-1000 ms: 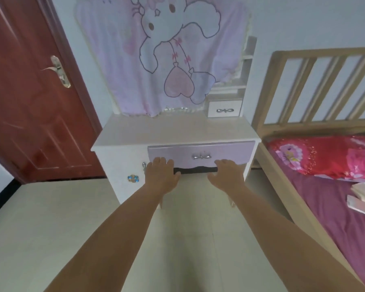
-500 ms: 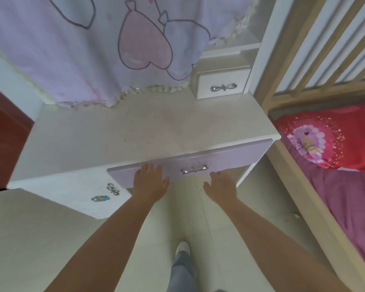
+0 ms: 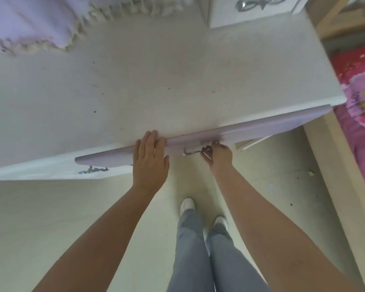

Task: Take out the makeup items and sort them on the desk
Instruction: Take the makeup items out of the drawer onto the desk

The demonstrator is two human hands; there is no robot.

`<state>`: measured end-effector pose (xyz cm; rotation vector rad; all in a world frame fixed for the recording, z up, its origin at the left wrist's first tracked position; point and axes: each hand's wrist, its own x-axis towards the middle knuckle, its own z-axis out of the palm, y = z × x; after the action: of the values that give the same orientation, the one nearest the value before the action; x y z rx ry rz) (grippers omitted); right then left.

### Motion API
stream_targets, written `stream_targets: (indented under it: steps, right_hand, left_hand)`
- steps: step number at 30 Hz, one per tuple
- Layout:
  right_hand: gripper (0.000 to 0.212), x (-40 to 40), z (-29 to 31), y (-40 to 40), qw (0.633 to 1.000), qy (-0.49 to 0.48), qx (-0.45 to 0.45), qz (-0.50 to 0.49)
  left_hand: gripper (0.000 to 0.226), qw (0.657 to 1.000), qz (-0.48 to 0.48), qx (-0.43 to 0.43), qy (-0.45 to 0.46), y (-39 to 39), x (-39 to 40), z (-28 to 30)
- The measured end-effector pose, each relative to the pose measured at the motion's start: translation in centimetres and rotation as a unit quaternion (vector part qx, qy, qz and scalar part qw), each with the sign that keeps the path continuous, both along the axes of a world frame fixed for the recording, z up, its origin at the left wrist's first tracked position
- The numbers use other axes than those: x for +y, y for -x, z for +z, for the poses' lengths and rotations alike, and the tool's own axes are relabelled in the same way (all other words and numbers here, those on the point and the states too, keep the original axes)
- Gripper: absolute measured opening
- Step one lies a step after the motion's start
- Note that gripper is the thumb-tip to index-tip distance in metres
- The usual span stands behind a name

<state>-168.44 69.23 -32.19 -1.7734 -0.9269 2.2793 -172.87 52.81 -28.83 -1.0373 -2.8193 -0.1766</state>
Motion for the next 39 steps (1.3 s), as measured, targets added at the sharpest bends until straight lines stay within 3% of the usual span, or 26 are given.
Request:
stream_targets:
  steps: [8, 13, 17, 21, 27, 31, 35, 39]
  right_hand:
    - [0.021, -0.9, 0.3, -2.3, 0.999, -0.007, 0.013, 0.038]
    - [0.015, -1.7, 0.5, -6.1, 0.998, 0.009, 0.015, 0.053]
    - [0.023, -2.3, 0.3, -8.7, 0.998, 0.024, 0.022, 0.050]
    - [0.021, -2.7, -0.1, -10.9, 0.998, 0.027, 0.022, 0.056]
    - [0.020, -2.5, -0.5, -12.3, 0.998, 0.029, -0.004, 0.056]
    - [0.016, -2.3, -1.5, -12.3, 0.997, 0.049, -0.002, 0.064]
    - [0.019, -1.8, -3.3, -12.3, 0.995, 0.089, -0.006, 0.049]
    - [0.021, -1.4, -4.8, -12.1, 0.994, 0.106, 0.000, 0.021]
  left_hand:
    - [0.031, 0.996, 0.057, 0.034, -0.053, -1.8, -0.3, -0.4]
    - [0.029, 0.999, 0.022, -0.032, -0.013, -4.0, -0.8, 0.8]
    - [0.012, 0.999, 0.001, 0.002, -0.039, -6.4, -2.1, 0.4]
    - [0.026, 0.999, -0.009, 0.006, -0.044, -8.4, -2.8, -0.1]
    - [0.017, 0.996, -0.007, -0.003, -0.088, -11.0, -3.1, -1.4]
    - [0.021, 0.998, -0.011, -0.018, -0.051, -10.9, -3.4, -2.5]
    - [0.043, 0.997, 0.001, -0.076, -0.031, -11.8, -3.1, -4.2]
    - [0.044, 0.996, -0.005, -0.084, -0.014, -11.6, -3.0, -4.5]
